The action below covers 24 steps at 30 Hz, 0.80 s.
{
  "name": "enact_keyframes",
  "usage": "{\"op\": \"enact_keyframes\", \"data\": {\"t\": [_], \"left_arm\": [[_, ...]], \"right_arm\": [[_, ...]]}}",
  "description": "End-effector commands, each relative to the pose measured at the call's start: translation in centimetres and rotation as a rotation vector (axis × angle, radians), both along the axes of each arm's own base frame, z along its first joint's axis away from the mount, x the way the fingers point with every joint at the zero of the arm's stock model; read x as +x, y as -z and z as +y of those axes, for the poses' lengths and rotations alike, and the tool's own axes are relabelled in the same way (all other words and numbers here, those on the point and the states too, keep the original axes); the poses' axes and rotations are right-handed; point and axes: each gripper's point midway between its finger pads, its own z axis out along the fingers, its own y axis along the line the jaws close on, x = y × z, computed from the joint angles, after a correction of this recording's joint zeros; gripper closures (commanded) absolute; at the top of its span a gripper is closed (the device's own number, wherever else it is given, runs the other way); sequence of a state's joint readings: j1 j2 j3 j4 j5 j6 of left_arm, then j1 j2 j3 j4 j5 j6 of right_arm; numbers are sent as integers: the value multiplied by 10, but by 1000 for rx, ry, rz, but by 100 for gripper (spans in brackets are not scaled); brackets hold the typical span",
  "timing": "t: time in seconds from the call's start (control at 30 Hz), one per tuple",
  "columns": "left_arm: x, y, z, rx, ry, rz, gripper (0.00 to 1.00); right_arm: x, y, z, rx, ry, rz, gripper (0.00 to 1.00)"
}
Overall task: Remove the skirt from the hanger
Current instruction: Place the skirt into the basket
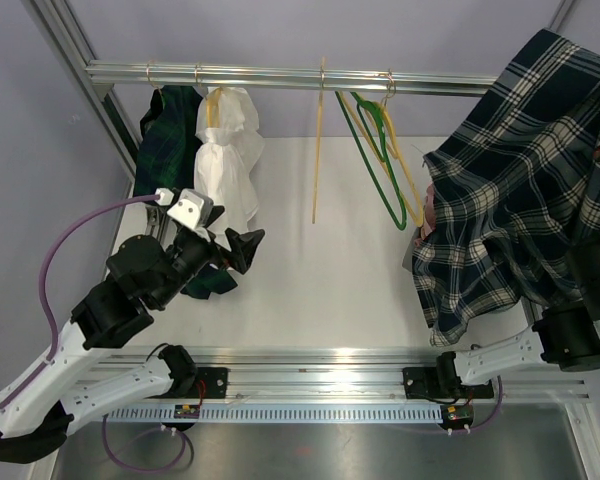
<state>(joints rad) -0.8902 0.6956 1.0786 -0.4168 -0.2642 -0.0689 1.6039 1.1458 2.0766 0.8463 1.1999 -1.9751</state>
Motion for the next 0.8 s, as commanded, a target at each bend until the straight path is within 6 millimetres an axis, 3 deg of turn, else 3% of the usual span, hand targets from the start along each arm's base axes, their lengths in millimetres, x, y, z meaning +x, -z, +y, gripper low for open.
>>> {"op": "enact_keyframes", "data": {"t": [0.0,0.17,0.3,0.37,0.53,0.63,0.73,0.77], "left_arm": [[-4,-25,-3,-72,28,-37,1],[-6,-25,-7,-89,48,-36,1],[-7,-27,-9,-88,58,-36,1],[-7,-28,-8,-88,58,-34,1],[-10,-30,-6,-103,59,-28,1],[-15,-31,-16,-119,114,-21,1],[-25,-36,-39,-156,235,-8,1],[-28,-37,-54,-162,296,-4,1]], "right_arm": [[-7,-15,7,-418,200,-18,100],[-9,-21,-29,-358,260,-2,100],[-8,-12,-61,-310,275,9,100],[-10,-9,-61,-330,290,1,100],[-12,-8,-82,-314,313,-19,100],[-10,-2,-87,-313,302,-6,100],[-9,10,-73,-351,281,15,100],[-8,15,-59,-384,277,16,100]]}}
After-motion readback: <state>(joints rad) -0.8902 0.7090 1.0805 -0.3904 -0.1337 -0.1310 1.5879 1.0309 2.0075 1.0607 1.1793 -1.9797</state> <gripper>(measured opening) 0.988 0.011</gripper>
